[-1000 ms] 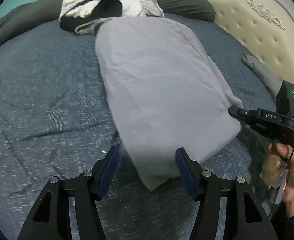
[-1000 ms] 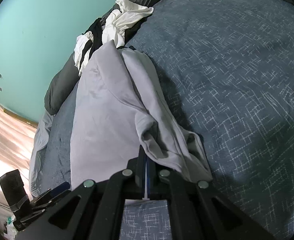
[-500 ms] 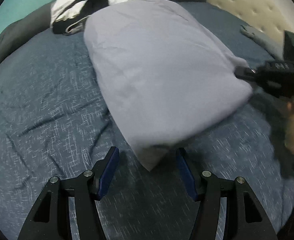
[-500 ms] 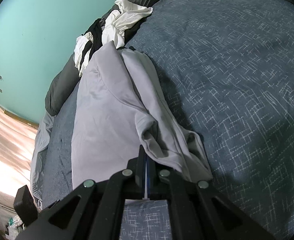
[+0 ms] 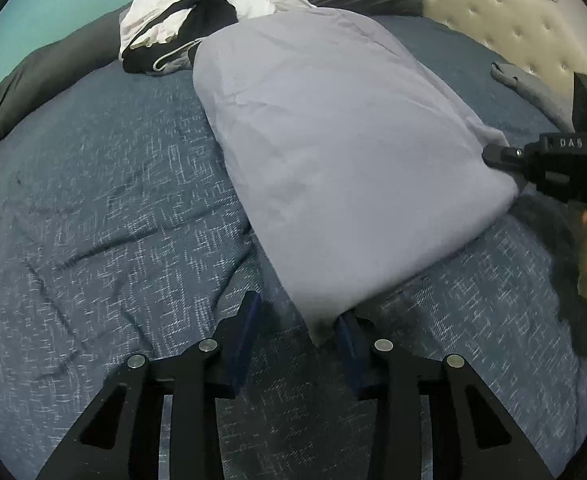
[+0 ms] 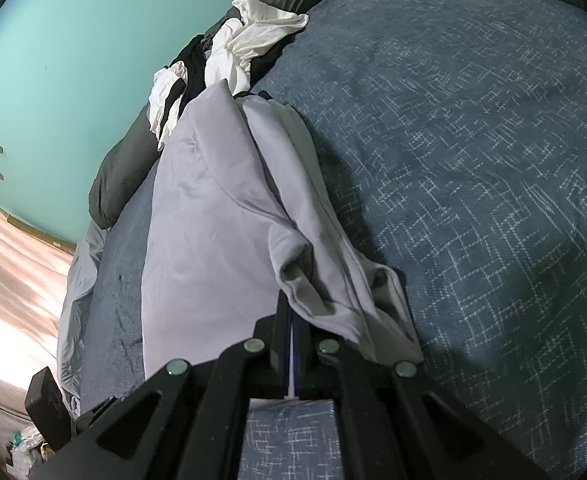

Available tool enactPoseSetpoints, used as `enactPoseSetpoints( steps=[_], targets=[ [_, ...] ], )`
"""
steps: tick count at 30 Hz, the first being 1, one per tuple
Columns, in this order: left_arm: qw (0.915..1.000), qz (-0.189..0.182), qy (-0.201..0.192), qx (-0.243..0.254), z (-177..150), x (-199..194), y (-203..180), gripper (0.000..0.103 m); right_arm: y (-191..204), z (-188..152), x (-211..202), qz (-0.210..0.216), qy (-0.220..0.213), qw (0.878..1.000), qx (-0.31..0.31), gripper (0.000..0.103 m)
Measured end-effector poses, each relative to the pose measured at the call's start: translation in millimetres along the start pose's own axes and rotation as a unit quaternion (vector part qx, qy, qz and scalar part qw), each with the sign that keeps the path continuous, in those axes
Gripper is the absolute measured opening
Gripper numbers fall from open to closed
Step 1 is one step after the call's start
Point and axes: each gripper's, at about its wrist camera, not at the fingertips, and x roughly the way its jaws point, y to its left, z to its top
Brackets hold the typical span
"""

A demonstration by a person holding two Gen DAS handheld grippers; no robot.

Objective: Fold clothes

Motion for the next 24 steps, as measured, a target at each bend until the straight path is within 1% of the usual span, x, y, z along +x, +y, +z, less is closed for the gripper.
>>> enactPoseSetpoints(
  steps=[3,6,11,14,15,18,21,24],
  targets=[
    [1.0000,-0.001,0.000,-0.001,-3.5,-7.9,-0.1,0.038,-1.4,1.2,-0.9,0.002,0.000,1.000,0.003,0.000],
    [0.9999,-0.011,-0.006,-0.006,-0.4,-24.0,3.7,0.037,-1.6,2.7,-1.3,0.002,0.000,1.000,0.007,0.000],
    [0.9986,-0.026,-0.045,-0.003,14.2,-53.4,-0.7,0.037,-1.5,3.4,-2.1,0.004,-0.001,1.000,0.011,0.000],
    [0.9979,-0.030,-0.056,-0.005,29.7,-54.8,-5.2,0.037,-1.5,3.1,-2.3,0.005,-0.001,1.000,0.012,0.000],
    [0.9983,-0.028,-0.052,-0.004,34.2,-48.0,-6.1,0.037,-1.6,3.1,-2.3,0.005,-0.001,1.000,0.012,0.000],
    [0.9993,-0.033,-0.019,-0.006,34.1,-26.3,-11.8,0.037,-1.6,3.4,-2.5,0.005,-0.001,1.000,0.011,0.000],
    [0.9994,-0.036,0.002,0.000,25.2,-4.6,-15.3,0.037,-2.7,4.2,-2.2,0.005,0.001,1.000,0.013,0.000],
    [0.9993,-0.036,0.006,-0.006,19.2,2.9,-14.8,0.037,-2.7,4.2,-1.9,0.005,0.003,1.000,0.013,0.000]
  ],
)
